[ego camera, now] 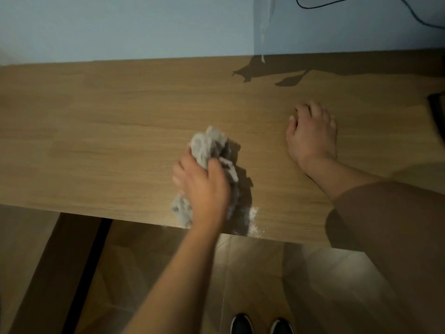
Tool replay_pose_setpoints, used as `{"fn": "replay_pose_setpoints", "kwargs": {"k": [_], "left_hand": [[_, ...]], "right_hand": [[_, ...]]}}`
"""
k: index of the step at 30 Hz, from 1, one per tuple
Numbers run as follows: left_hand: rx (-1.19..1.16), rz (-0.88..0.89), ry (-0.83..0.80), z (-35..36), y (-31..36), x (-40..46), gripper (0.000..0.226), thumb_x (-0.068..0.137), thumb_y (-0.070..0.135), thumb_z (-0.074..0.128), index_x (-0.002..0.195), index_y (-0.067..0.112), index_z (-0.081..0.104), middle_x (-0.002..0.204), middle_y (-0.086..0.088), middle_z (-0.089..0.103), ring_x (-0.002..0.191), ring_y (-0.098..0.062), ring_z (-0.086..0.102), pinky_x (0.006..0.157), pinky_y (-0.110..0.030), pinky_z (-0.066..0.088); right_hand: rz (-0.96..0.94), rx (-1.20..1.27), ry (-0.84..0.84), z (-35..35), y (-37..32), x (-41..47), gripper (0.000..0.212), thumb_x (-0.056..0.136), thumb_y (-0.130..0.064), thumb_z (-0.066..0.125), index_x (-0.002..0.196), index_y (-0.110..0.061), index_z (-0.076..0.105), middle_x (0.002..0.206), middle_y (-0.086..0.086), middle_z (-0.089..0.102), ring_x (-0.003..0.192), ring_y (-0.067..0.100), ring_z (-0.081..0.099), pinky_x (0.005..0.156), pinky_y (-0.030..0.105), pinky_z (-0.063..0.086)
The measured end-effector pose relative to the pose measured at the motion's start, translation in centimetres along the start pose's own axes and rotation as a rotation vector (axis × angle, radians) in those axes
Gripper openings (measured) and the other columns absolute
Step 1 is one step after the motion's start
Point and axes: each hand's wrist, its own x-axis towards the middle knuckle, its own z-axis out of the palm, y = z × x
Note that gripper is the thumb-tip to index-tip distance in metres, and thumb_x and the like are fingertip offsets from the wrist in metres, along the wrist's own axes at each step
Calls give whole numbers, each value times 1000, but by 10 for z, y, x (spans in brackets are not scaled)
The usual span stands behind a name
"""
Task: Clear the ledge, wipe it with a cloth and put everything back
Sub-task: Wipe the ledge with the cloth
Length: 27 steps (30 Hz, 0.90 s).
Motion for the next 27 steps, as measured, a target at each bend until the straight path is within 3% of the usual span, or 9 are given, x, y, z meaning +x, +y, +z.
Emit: {"fn": "replay_pose_setpoints", "kwargs": {"k": [4,8,14,18,27], "left_hand": [[258,326,-246,20,0,65,63,88,40,39,148,18,39,133,-8,43,115,-19,33,100,-35,26],[408,510,-184,37,-23,65,63,85,43,37,143,21,45,128,-8,49,108,-29,41,95,-41,31],[443,516,-176,40,-20,72,66,83,46,32,143,22,45,131,-7,48,110,-30,41,99,-46,33],[463,503,-197,37,-15,70,65,84,46,32,144,22,44,132,-8,47,112,-31,40,99,-46,32],[426,467,-296,28,-14,61,64,83,42,36,145,25,44,136,-4,46,121,-29,39,102,-42,28]], "right_hand": [[-1,-18,5,1,1,0,40,101,-30,37,132,-12,55,138,12,50,126,32,46,110,48,32],[5,-6,-1,4,2,-1,38,100,-30,38,128,-13,57,136,12,52,123,33,48,107,46,33],[2,179,-80,-22,6,-17,45,104,-32,37,145,-16,45,151,6,43,140,24,37,117,40,25],[-128,101,-162,-53,36,-67,50,106,-37,32,152,-19,35,161,0,28,148,19,23,122,39,16],[-150,20,-177,-41,61,-109,48,104,-39,32,147,-21,43,156,0,37,146,19,28,121,40,16]]}}
